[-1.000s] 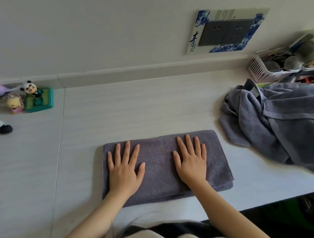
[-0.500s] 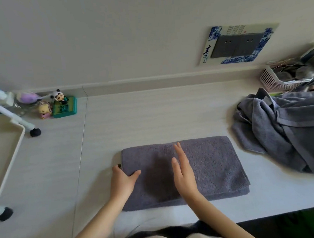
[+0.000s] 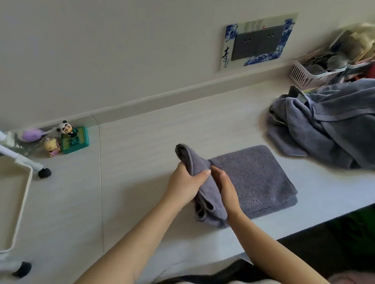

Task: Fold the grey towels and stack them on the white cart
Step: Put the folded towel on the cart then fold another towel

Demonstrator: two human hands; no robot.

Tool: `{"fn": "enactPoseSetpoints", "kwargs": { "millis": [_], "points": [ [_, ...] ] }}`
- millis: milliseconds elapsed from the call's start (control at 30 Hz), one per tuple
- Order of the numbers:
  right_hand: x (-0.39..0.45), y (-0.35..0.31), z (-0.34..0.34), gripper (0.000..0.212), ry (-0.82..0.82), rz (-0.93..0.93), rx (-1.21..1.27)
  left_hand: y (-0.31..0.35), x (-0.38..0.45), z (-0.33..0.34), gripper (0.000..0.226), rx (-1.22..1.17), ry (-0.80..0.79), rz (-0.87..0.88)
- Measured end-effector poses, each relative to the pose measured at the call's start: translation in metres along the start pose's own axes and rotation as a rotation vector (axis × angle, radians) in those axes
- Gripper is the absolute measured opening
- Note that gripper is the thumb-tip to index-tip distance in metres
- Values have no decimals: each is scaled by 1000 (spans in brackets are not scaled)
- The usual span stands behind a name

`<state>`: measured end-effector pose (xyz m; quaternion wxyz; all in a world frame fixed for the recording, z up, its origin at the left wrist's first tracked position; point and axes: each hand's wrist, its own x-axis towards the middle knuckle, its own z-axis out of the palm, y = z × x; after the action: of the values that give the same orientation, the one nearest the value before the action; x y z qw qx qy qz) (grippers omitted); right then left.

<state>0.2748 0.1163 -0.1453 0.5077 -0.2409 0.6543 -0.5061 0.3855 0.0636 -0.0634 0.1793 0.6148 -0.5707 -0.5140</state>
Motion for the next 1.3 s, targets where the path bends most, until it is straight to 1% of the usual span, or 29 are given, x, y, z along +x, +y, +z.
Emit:
{"fn": "enactPoseSetpoints", "kwargs": {
  "millis": [67, 100, 133, 167, 233, 267, 300, 333, 400, 433, 500, 600, 667, 700, 767, 833, 900, 967, 1000, 1033, 1067, 1133, 1200, 1233, 1267, 1300],
  "points": [
    [1, -9, -8, 33, -32, 77, 49, 16, -1, 10, 45, 105, 32, 34],
    [0, -17, -15, 27, -11, 98, 43, 25, -3, 15, 47, 136, 37, 51],
    [2, -19, -24, 21, 48, 61, -63, 35, -3, 19, 48, 162, 39, 70],
    [3, -22, -34, 19, 150, 1, -187, 43, -2, 23, 47, 194, 40, 89],
    [4, -23, -55, 25, 366, -118, -404, 54, -1, 28, 46, 264, 38, 119],
    [4, -23, -69, 29, 447, -125, -436, 60, 0, 33, 47, 288, 35, 130],
    [4, -24, -85, 31, 489, -84, -444, 65, 2, 42, 49, 303, 27, 139],
    [7, -24, -99, 33, 489, -12, -429, 70, 4, 49, 53, 310, 25, 141],
    [16, -24, -126, 33, 445, 129, -425, 83, 6, 71, 58, 319, 18, 148],
    [22, -25, -134, 32, 403, 170, -408, 88, 9, 82, 58, 330, 12, 155],
    [37, -31, -157, 37, 282, 264, -217, 99, 14, 112, 55, 378, -2, 172],
    [47, -39, -185, 56, 50, 421, 168, 101, 22, 150, 47, 450, -29, 182],
    [49, -41, -206, 65, -73, 464, 263, 99, 28, 178, 43, 493, -37, 188],
    [47, -40, -211, 64, -119, 465, 298, 97, 30, 187, 42, 518, -42, 192],
    [46, -40, -220, 58, -159, 455, 346, 92, 35, 207, 42, 561, -55, 193],
    [48, -35, -229, 55, -185, 454, 349, 85, 37, 225, 41, 609, -70, 187],
    [47, -33, -228, 54, -188, 437, 340, 79, 39, 229, 41, 648, -121, 187],
    [50, -30, -232, 50, -190, 413, 329, 78, 42, 229, 33, 561, -188, 125],
    [51, -29, -232, 48, -190, 374, 297, 77, 44, 225, 30, 502, -216, 99],
    [53, -29, -232, 46, -197, 318, 212, 75, 45, 220, 29, 492, -218, 111],
    [52, -30, -230, 45, -181, 243, 77, 70, 47, 213, 31, 553, -200, 204],
    [55, -29, -228, 42, -155, 127, -221, 56, 47, 203, 35, 716, -45, 479],
    [57, -29, -223, 25, -136, 64, -403, 37, 44, 195, 37, 733, 129, 669],
    [60, -26, -221, 18, -128, 60, -422, 29, 41, 193, 38, 734, 221, 691],
    [61, -25, -222, 14, -116, 84, -399, 21, 40, 191, 40, 762, 282, 667],
    [62, -25, -222, 12, -106, 132, -356, 16, 38, 190, 43, 812, 308, 624]
  ]
}}
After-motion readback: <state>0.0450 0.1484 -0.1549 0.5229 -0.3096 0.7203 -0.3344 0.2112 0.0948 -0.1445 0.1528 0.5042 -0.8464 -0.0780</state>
